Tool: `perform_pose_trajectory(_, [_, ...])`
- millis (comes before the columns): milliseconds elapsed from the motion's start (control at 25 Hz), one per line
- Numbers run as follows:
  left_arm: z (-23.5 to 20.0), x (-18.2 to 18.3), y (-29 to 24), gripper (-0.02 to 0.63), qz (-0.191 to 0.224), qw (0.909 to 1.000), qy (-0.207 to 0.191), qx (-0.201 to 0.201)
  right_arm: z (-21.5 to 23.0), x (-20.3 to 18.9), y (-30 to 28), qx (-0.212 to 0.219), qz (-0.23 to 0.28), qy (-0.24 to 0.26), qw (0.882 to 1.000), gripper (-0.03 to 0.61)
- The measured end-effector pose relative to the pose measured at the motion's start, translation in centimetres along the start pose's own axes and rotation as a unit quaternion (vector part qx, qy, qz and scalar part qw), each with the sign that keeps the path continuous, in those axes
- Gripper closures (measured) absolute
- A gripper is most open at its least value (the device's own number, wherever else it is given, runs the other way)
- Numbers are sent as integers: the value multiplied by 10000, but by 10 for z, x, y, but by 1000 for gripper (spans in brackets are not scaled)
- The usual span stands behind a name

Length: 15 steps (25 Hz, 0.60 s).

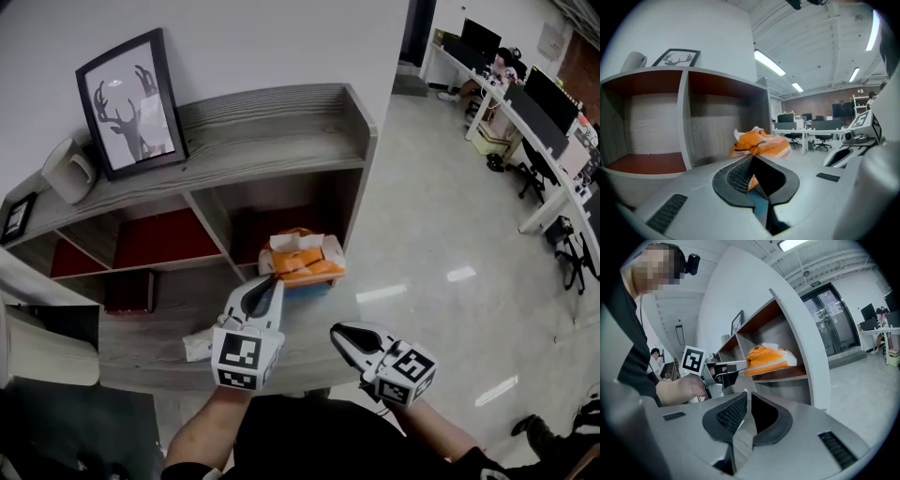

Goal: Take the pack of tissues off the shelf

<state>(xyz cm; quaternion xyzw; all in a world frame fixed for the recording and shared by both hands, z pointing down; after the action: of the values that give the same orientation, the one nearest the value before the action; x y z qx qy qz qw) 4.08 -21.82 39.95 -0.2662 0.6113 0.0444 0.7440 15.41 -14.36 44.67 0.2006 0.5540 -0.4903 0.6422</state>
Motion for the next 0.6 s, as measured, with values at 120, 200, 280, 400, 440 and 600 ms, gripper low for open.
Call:
perform_pose_trajectory(120, [0,-6,10,598,-10,10000,-25,0,0,4,-2,-16,41,15,10000,545])
perform_pose_trajectory(200, [-3,-12,18,598,-17,10000,20,8,-3,6,-6,-18,36,47,10000,545])
perform_pose_trajectory(280, [-7,-17,27,598,-5,10000,51,-1,-8,7,-13,-18,-15,111,9999,545])
perform_pose_trajectory(400, [-12,-26,44,598,-12,9999,109,-78,-17,5,-23,-55,-131,132,9998,545])
perform_pose_trajectory(440, [-15,-28,49,598,-14,9999,127,-109,-20,4,-27,-68,-146,106,9998,545])
perform_pose_trajectory(600, [-26,-43,65,597,-44,9995,208,-230,-30,6,-42,-173,-185,42,9997,545])
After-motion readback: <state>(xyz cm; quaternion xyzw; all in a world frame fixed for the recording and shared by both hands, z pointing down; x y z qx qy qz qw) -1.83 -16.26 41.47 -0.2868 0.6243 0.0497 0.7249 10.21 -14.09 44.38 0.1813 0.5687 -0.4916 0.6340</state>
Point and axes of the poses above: the fingertips, and each gripper's own axes: y backward along the fingers, z to its right, x out of its top, the point moved 1 cm from there along y, backward along the fingers, and after that the axes turned 6 degrees about -z, right-handed, at the moved point
